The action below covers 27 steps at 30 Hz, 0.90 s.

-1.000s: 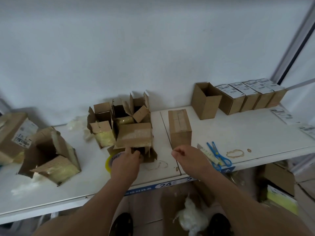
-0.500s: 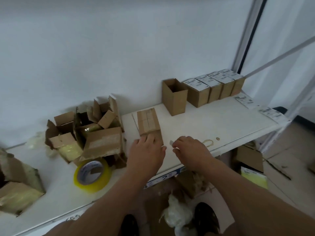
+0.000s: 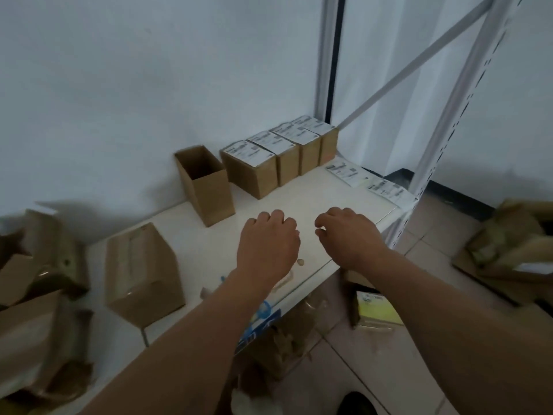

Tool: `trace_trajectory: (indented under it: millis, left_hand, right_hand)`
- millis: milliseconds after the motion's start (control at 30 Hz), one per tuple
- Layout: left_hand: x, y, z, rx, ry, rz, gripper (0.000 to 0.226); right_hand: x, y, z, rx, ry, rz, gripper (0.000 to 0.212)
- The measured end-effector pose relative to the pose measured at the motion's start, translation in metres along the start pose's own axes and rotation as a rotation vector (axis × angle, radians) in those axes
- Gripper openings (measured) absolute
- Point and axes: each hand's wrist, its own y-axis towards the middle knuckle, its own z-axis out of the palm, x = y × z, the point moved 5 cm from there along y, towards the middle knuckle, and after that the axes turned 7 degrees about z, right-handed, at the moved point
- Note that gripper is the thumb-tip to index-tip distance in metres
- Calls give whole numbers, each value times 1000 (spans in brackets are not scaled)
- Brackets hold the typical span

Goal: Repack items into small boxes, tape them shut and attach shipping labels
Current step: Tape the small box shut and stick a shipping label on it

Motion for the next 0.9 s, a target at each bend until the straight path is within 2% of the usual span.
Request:
trace_trajectory:
  millis: [267, 433, 700, 900]
  left_hand:
    - [-38, 107, 65, -67, -31, 100, 23]
    - [-63, 161, 100, -40, -39, 150, 26]
    - [-74, 215, 145, 48, -59, 116, 33]
    - [-57, 237, 170, 81, -34, 67, 32]
  right_hand:
    - [-122, 77, 43, 17, 86, 309, 33]
    - [-174, 114, 66, -11, 106, 392, 41]
    - [-195, 183, 85, -40, 135, 393, 42]
    - [-191, 232, 102, 31, 67, 437, 52]
